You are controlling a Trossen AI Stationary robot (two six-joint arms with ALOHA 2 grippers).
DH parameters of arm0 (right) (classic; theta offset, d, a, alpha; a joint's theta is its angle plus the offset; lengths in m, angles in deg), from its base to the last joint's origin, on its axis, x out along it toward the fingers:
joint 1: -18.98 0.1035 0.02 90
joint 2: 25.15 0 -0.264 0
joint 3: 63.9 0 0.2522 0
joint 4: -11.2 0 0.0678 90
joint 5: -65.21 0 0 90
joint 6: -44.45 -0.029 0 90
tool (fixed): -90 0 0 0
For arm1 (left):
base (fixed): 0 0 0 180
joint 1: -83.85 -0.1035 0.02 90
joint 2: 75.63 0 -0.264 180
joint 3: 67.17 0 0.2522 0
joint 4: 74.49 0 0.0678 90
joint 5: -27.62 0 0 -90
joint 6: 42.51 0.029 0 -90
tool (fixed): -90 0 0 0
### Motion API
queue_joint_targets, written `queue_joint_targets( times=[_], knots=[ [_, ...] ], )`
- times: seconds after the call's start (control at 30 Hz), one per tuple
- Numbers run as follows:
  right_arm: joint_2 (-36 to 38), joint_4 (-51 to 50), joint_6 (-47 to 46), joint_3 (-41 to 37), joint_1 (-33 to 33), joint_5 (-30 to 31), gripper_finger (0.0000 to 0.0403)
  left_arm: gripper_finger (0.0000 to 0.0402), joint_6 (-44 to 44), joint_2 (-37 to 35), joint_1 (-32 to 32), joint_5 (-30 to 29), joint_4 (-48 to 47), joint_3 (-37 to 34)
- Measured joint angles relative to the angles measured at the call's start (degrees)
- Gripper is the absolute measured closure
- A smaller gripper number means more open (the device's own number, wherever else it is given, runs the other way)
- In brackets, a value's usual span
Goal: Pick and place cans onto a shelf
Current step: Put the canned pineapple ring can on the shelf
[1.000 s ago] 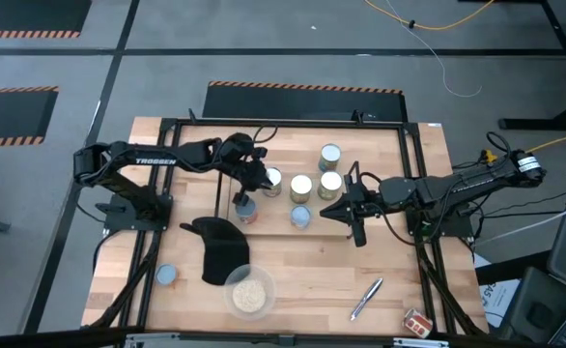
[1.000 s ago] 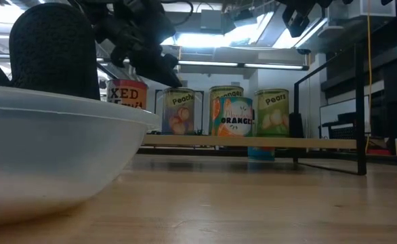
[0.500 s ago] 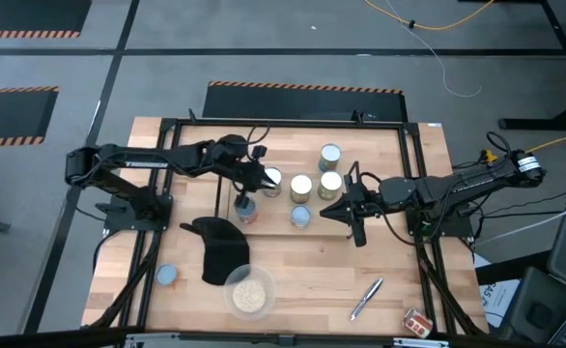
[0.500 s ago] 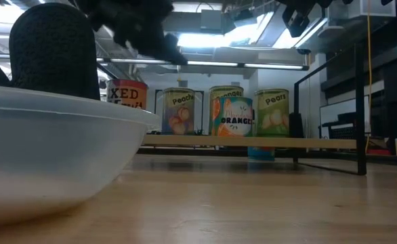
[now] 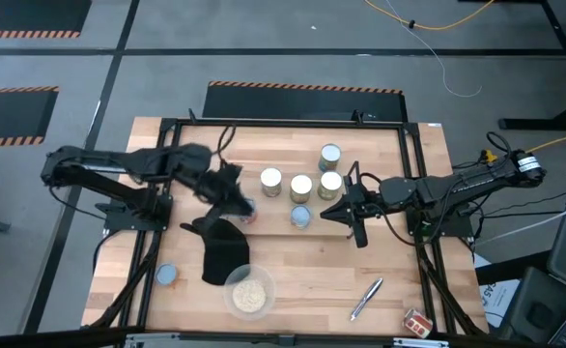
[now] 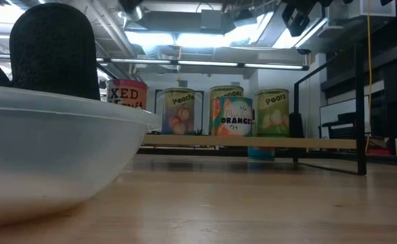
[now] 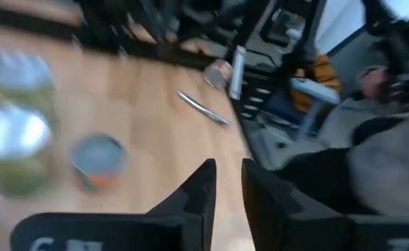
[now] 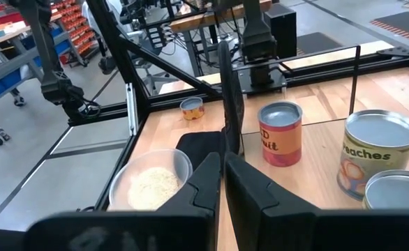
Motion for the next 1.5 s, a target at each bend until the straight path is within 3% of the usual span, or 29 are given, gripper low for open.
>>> queue_joint_targets(
  times=[0.17, 0.43, 0.67, 0.87, 1.33, 1.5],
  knots=[
    [0.0, -0.1, 0.1, 0.0, 0.0, 0.0, 0.0376, 0.0309, -18.3, -1.7, 8.5, -3.3, -8.2, 0.1],
    [0.0, 0.0, 0.2, 0.0, 0.0, 0.0, 0.0376, 0.0294, -50.2, -1.7, 21.8, -1.5, -24.8, 0.1],
    [0.0, 0.0, 0.2, 0.0, 0.0, 0.0, 0.0376, 0.0296, -72.1, -1.3, 34.0, -9.6, -36.1, 0.1],
    [0.0, 0.0, 0.3, 0.0, 0.0, -2.0, 0.0376, 0.0296, -77.0, 2.9, 41.3, -14.9, -38.2, 0.1],
    [0.0, 0.0, 0.3, 0.0, 0.0, -2.7, 0.0376, 0.0296, -77.0, 19.4, 46.8, -14.5, -41.6, 0.1],
    [0.0, 0.0, 0.3, 0.0, 0.0, -2.7, 0.0376, 0.0296, -77.1, 25.2, 48.3, -9.3, -41.6, 0.1]
  ],
)
